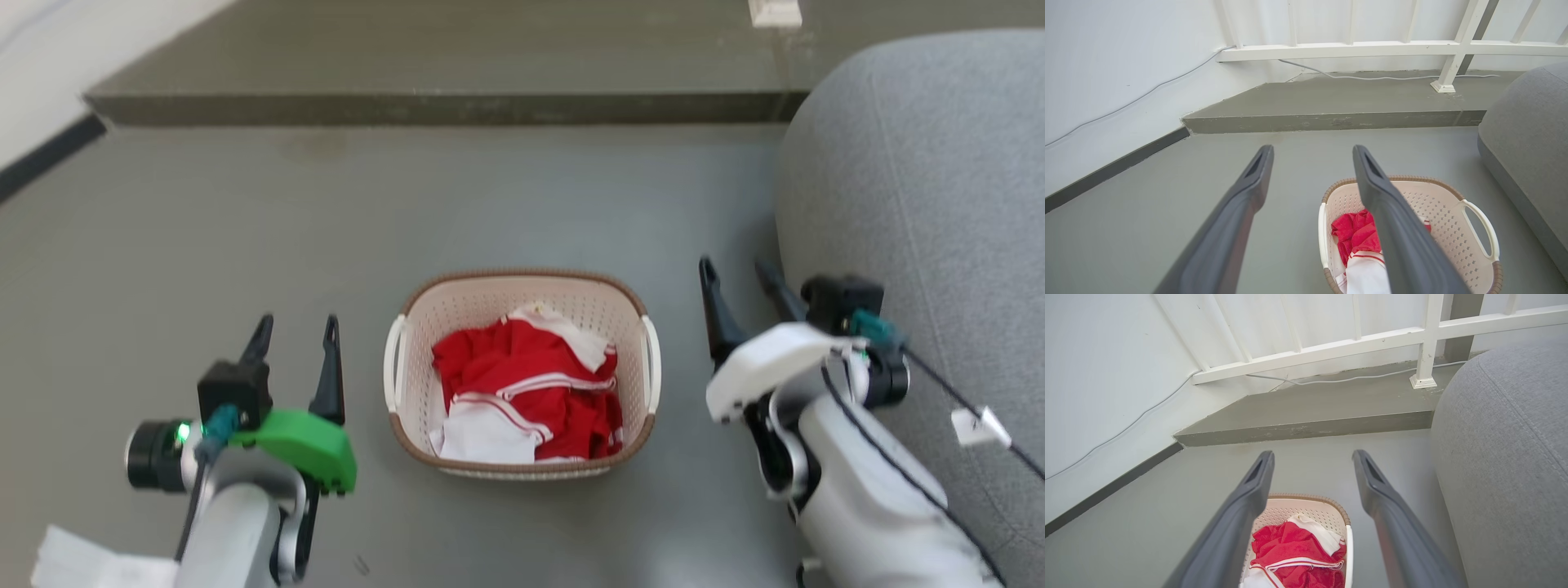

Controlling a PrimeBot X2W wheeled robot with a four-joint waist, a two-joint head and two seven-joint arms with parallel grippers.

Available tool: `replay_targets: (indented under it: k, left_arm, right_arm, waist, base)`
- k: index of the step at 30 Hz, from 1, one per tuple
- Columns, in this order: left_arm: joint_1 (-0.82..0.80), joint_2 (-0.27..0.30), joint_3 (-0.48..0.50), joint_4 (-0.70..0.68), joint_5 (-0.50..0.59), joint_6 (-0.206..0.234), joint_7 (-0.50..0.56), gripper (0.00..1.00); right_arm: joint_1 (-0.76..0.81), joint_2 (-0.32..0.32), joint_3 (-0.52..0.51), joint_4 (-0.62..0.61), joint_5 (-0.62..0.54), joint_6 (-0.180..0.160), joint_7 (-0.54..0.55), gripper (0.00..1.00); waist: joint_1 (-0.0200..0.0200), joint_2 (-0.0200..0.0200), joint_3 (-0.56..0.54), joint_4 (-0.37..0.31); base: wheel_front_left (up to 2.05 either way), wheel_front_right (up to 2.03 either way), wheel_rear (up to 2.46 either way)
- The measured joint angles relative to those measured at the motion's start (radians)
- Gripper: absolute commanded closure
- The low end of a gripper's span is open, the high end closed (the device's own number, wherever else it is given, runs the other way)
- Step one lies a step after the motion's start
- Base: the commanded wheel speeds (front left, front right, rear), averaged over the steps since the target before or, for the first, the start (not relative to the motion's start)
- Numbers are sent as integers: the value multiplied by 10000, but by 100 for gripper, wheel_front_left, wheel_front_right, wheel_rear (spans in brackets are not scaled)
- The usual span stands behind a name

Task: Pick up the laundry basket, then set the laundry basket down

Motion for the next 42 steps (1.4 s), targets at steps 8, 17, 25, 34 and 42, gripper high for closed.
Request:
replay_targets:
  k: [8, 17, 25, 34, 42]
  left_arm:
    - [1769, 29, 424, -625, 391, 4, 0, 0]
    - [2933, 0, 813, -1246, 529, 33, 0, 0]
    - [3439, -163, 1028, -1682, 621, 33, 0, 0]
    - [3581, -215, 1262, -2182, 932, 35, 0, 0]
    - [3798, -228, 1406, -2393, 1108, 35, 0, 0]
  right_arm:
    - [1847, 155, -410, -583, -309, -2, 0, 0]
    - [2924, 330, -934, -1229, -629, -2, 0, 0]
    - [3521, 401, -1089, -1653, -903, -2, 0, 0]
    - [3750, 433, -1266, -2015, -1066, -2, 0, 0]
    - [3852, 458, -1430, -2242, -1181, -2, 0, 0]
  waist:
    - [0, 0, -1261, 32]
    - [-1, 0, -2097, 8]
    - [0, 0, -2263, 0]
    - [0, 0, -2231, 18]
    - [0, 0, -2184, 5]
  base:
    - [0, 0, 0]
    - [0, 0, 0]
    - [0, 0, 0]
    - [0, 0, 0]
    - [0, 0, 0]
